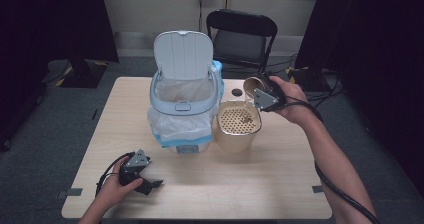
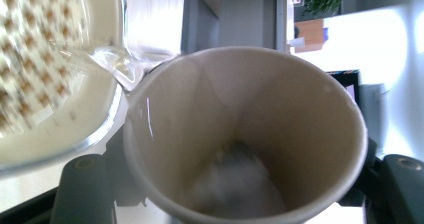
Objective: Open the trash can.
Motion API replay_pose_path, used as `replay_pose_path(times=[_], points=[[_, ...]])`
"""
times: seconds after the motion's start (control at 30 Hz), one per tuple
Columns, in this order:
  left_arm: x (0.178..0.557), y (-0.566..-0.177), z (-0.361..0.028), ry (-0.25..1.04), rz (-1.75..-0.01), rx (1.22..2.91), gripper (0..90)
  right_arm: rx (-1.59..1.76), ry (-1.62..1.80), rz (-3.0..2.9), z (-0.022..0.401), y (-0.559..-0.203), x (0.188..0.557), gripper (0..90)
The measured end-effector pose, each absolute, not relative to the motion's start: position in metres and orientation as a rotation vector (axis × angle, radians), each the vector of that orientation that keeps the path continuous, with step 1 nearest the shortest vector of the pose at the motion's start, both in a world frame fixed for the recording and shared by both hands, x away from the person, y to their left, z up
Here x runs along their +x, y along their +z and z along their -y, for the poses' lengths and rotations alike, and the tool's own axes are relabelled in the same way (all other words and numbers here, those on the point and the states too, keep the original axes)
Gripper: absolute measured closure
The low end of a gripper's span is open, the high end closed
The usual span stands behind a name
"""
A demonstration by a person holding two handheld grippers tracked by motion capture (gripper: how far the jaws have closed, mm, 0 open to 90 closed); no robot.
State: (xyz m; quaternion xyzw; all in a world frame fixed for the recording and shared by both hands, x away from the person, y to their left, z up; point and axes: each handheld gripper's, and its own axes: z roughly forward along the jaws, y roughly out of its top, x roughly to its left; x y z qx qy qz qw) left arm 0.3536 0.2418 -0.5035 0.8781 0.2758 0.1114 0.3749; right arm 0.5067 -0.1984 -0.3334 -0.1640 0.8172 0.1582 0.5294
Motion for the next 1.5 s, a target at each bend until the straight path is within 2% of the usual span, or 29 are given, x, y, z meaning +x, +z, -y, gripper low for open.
replay_pose_path(times=[0.4, 0.57, 0.83, 1.07, 1.5], points=[[0.354, -0.503, -0.242, 0.286, -0.705, 2.248, 0.0, -0.813, -0.136, -1.552, 0.175, -0.346, 0.482, 28.4], [0.354, -0.503, -0.242, 0.286, -0.705, 2.248, 0.0, -0.849, -0.154, -1.51, 0.17, -0.345, 0.477, 28.0], [0.354, -0.503, -0.242, 0.286, -0.705, 2.248, 0.0, -0.224, 0.406, -1.908, 0.195, -0.328, 0.494, 27.5], [0.354, -0.503, -0.242, 0.286, -0.706, 2.248, 0.0, 0.271, 0.812, -2.076, 0.226, -0.333, 0.509, 27.3], [0.354, -0.503, -0.242, 0.285, -0.705, 2.248, 0.0, 0.699, 1.189, -2.134, 0.245, -0.331, 0.521, 27.2]])
